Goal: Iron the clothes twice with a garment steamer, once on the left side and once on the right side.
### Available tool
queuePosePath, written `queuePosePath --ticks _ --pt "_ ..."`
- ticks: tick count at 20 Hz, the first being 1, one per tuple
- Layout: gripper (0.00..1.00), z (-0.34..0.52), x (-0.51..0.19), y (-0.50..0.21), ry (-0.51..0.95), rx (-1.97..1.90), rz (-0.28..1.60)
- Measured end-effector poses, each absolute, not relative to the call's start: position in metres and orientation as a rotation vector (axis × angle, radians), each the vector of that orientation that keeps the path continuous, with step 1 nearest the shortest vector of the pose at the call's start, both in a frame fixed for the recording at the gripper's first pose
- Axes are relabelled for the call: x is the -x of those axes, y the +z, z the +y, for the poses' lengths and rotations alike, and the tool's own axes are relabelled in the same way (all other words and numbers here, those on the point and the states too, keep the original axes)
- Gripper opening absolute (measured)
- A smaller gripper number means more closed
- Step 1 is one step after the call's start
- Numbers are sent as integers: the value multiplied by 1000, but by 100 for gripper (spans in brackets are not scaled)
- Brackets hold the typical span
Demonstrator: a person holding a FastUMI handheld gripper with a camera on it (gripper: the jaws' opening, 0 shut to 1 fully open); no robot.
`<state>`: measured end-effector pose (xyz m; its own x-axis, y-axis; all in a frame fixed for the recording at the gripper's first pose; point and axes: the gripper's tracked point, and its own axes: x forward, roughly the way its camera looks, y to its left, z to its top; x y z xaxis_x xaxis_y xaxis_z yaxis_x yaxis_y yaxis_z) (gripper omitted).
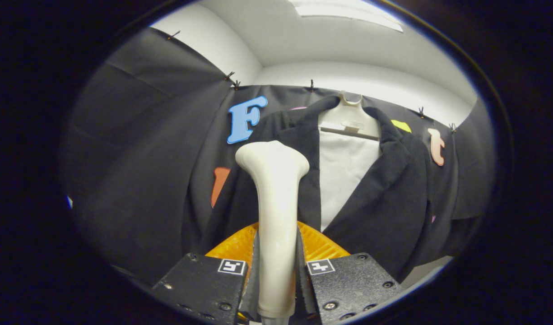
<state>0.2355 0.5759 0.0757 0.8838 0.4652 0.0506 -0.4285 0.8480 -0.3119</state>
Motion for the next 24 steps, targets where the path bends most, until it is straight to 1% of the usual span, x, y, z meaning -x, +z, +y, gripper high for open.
queuePosePath --ticks 8,14,24 --pt "36 555 -209 12 507 350 -1" --pt "36 527 -197 -46 476 371 137" --pt "36 502 -164 -172 484 437 402"
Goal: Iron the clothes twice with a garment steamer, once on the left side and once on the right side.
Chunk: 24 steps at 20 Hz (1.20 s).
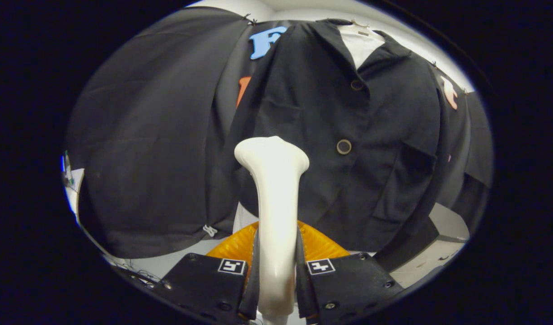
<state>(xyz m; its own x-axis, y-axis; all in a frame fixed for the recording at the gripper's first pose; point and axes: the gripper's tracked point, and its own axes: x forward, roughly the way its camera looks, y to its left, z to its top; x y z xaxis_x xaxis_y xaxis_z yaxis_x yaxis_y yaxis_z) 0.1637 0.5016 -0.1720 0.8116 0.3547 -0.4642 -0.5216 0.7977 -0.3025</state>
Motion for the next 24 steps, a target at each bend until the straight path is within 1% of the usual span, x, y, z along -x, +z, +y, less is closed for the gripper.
queuePosePath --ticks 4,12,14,19,24 --pt "36 484 -157 -218 474 468 504" --pt "36 453 -136 -269 445 472 651" --pt "36 455 -123 -264 462 413 674" --pt "36 433 -105 -221 465 306 635" --pt "36 368 -98 -177 386 236 601"
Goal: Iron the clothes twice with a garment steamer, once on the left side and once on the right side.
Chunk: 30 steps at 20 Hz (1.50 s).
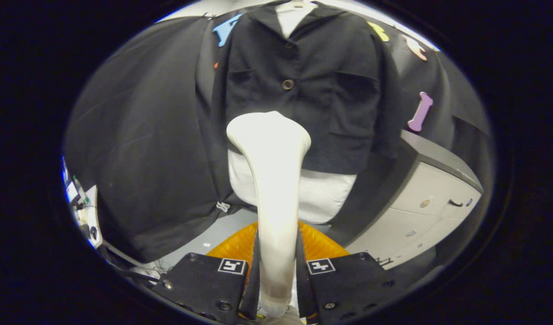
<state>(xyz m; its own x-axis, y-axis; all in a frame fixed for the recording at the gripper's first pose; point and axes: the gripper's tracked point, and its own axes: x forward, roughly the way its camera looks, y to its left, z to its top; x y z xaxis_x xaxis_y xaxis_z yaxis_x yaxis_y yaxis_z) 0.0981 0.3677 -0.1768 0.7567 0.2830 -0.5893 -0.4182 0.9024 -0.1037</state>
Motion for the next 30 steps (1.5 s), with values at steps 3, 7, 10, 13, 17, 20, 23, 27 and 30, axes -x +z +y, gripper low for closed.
queuePosePath --ticks 3,7,10,13,17,20,23,27,30 --pt "36 334 -96 -131 353 193 567" --pt "36 274 -104 -85 330 164 519" --pt "36 225 -92 -62 321 127 493" --pt "36 176 -82 -43 317 103 461" --pt "36 114 -64 -26 315 84 431" --pt "36 63 -42 -31 293 75 450" --pt "36 27 -29 -37 249 18 468" --pt "36 -21 -16 -48 202 -7 491" --pt "36 -37 -6 -53 211 13 478"
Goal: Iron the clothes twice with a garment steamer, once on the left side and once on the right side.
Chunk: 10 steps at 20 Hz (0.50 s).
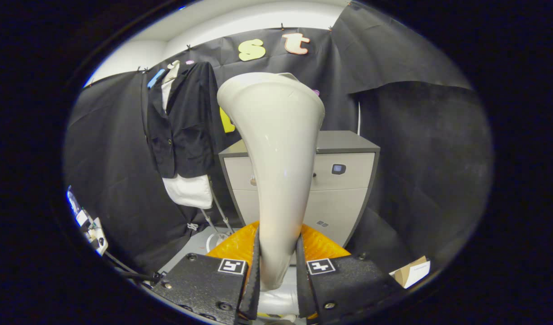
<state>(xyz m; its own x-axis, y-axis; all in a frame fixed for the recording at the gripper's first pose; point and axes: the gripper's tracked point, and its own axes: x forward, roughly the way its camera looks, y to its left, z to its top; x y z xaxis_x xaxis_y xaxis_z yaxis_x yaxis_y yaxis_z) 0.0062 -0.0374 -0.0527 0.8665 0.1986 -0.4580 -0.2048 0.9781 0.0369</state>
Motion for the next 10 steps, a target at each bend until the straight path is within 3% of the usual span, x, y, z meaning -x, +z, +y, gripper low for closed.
queuePosePath --ticks 10 --pt "36 -30 14 -56 269 39 446"
